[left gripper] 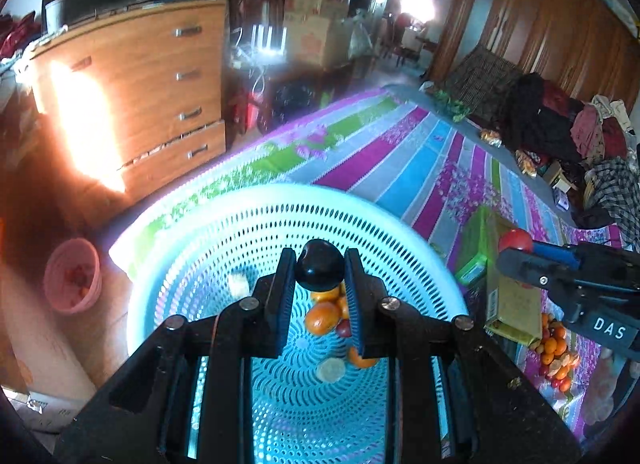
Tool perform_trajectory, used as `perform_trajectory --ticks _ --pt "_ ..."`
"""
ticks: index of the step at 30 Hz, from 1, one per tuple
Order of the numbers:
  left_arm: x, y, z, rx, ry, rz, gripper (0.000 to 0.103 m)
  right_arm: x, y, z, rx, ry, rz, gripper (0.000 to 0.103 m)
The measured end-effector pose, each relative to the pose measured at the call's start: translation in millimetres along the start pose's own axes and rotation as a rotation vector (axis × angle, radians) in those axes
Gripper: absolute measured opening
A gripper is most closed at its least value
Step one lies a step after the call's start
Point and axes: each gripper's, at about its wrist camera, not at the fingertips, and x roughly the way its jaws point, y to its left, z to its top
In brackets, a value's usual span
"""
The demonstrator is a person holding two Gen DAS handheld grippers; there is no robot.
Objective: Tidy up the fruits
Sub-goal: 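Carry the plum and the tomato over the blue basket with both tools, then open both tools to drop the plum and tomato into the basket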
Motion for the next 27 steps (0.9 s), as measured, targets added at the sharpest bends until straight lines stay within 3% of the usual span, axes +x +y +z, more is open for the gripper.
perform_trajectory --ticks 10,27 --pt "19.6 19.3 -12.5 -0.02 0.102 0.003 0.025 40.0 -0.2 -11.4 0.015 0.102 0.014 0.032" --pt "28.6 27.2 -13.9 -0.019 0.131 0.015 0.025 54.7 -0.2 -13.7 0.023 0.131 0.019 0.032"
